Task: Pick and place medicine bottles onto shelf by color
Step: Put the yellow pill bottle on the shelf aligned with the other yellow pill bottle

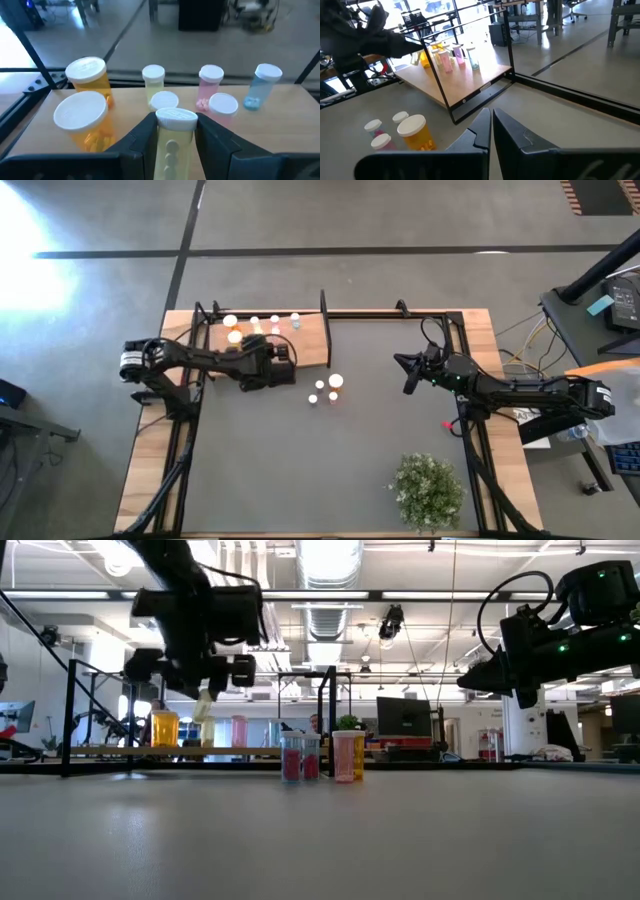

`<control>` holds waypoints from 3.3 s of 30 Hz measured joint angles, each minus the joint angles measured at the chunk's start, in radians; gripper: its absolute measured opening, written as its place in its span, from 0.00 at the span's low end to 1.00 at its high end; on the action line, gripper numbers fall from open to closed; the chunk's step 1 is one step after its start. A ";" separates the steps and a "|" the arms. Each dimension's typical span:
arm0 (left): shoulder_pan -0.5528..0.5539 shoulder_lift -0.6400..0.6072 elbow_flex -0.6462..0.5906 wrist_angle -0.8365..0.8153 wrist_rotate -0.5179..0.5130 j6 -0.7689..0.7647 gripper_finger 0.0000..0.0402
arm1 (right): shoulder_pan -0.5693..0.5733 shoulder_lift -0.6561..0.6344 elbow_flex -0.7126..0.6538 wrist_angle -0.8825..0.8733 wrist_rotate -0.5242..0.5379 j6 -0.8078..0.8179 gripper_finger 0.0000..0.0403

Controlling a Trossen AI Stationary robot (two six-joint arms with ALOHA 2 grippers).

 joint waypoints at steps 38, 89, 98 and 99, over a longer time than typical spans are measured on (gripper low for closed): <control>-0.208 0.101 -0.349 0.551 -0.409 -0.018 0.24 | 0.000 0.000 0.000 0.000 0.000 0.000 0.02; -0.092 0.223 -0.310 0.707 -0.417 -0.015 0.25 | 0.000 0.000 0.000 0.000 0.000 0.000 0.02; -0.078 0.223 -0.310 0.710 -0.417 -0.015 0.26 | 0.000 0.000 0.000 0.000 0.000 0.000 0.02; -0.078 0.223 -0.310 0.710 -0.417 -0.015 0.26 | 0.000 0.000 0.000 0.000 0.000 0.000 0.02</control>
